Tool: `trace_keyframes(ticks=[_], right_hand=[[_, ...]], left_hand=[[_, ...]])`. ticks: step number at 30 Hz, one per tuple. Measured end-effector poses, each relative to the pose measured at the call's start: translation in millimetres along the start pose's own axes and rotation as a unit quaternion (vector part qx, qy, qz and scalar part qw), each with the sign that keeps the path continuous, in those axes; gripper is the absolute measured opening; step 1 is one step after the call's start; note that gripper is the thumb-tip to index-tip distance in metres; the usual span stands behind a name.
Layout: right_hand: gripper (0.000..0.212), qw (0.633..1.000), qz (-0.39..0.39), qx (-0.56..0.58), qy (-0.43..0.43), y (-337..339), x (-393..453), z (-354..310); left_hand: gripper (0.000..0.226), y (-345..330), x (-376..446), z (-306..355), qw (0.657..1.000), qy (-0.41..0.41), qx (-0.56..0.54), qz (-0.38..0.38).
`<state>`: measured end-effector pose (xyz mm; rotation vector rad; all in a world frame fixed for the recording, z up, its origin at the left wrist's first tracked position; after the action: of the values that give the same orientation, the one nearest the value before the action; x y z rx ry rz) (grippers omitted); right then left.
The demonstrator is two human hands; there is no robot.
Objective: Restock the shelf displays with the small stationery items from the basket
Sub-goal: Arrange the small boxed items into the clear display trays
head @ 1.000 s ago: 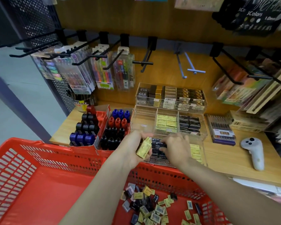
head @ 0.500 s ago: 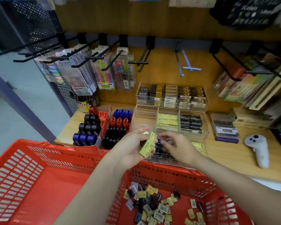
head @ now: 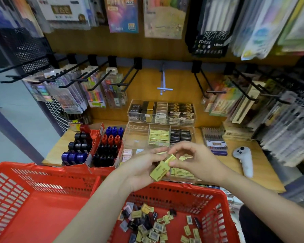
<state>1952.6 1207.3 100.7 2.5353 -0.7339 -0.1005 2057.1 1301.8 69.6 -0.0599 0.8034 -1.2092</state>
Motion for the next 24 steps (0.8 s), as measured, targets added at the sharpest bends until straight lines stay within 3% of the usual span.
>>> trace_keyframes(ticks=[2, 5, 9, 11, 14, 17, 21, 24], right_hand=[[0.017, 0.995, 0.051, 0.079, -0.043, 12, -1, 7], [0.022, 0.956, 0.119, 0.245, -0.107, 27, -2, 22], [0.028, 0.899, 0.117, 0.379, -0.185, 26, -3, 35], [0.034, 0.891, 0.109, 0.389, -0.208, 24, -3, 41], [0.034, 0.912, 0.124, 0.335, -0.203, 30, -2, 50], [0.027, 0.964, 0.143, 0.086, -0.205, 42, -4, 70], [0.026, 0.955, 0.134, -0.142, -0.224, 44, -8, 107], [0.03, 0.955, 0.112, -0.17, -0.214, 32, -4, 125]], left_hand=[[0.036, 2, 2, -2, 1.0, 0.004, -0.017, 0.023], [0.031, 7, 7, -5, 0.997, 0.015, -0.046, 0.055], [0.029, 3, 11, -5, 0.996, 0.028, -0.063, 0.051], [0.03, 1, 13, -5, 0.996, 0.024, -0.069, 0.051], [0.027, 7, 17, -7, 0.994, 0.022, -0.076, 0.07], [0.025, 16, 24, -13, 0.991, 0.035, -0.085, 0.095], [0.02, 29, 35, -21, 0.986, 0.039, -0.081, 0.141], [0.022, 34, 40, -21, 0.985, 0.04, -0.075, 0.149]])
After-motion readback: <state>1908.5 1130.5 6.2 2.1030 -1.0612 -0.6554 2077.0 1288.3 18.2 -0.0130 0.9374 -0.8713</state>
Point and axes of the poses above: each hand's wrist, its own x-axis towards the middle knuckle, its own y-axis out of the back of the hand, z = x × y, the point moved 6 cm from there along x, towards the middle knuckle, and after that the axes turned 1 degree about x, right-handed, at the moved point
